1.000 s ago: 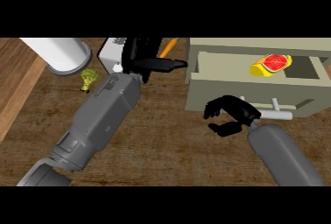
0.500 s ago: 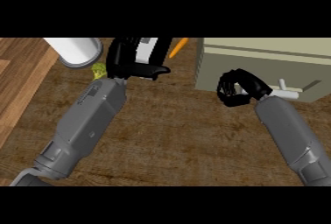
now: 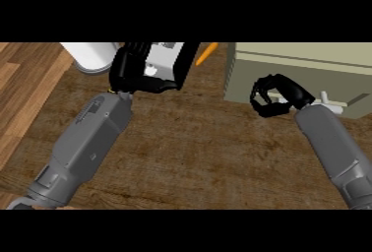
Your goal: Pick up the cup, place it into the drawer and close the drawer
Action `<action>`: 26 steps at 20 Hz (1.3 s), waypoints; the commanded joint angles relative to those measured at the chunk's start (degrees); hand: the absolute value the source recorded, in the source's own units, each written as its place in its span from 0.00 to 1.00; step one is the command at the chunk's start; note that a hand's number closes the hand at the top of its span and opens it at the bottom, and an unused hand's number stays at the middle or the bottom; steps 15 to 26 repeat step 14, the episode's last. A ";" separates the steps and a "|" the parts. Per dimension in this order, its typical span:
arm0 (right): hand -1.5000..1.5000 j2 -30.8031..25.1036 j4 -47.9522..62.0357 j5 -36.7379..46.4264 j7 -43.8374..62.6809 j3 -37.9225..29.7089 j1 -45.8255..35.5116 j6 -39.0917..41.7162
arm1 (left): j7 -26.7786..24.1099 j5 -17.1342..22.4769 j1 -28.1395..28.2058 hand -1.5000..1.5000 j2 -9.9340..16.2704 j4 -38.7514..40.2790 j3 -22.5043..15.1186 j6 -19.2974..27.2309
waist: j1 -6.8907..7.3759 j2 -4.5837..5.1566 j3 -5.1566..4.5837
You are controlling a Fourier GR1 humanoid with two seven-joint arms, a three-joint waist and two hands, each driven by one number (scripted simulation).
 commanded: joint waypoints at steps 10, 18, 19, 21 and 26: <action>1.00 -8.53 0.09 -3.25 4.24 -6.31 -9.34 0.49 | 0.54 0.39 2.06 0.00 1.57 -2.23 -0.29 -3.20 | 2.86 1.39 -0.52; 1.00 -9.89 -1.02 -4.11 4.88 -6.70 -9.27 2.39 | 0.45 0.85 4.50 0.00 1.00 -2.25 -0.67 -4.53 | 3.11 1.40 -0.69; 1.00 -9.89 -1.02 -4.11 4.88 -6.70 -9.27 2.39 | 0.45 0.85 4.50 0.00 1.00 -2.25 -0.67 -4.53 | 3.11 1.40 -0.69; 1.00 -9.89 -1.02 -4.11 4.88 -6.70 -9.27 2.39 | 0.45 0.85 4.50 0.00 1.00 -2.25 -0.67 -4.53 | 3.11 1.40 -0.69; 1.00 -9.89 -1.02 -4.11 4.88 -6.70 -9.27 2.39 | 0.45 0.85 4.50 0.00 1.00 -2.25 -0.67 -4.53 | 3.11 1.40 -0.69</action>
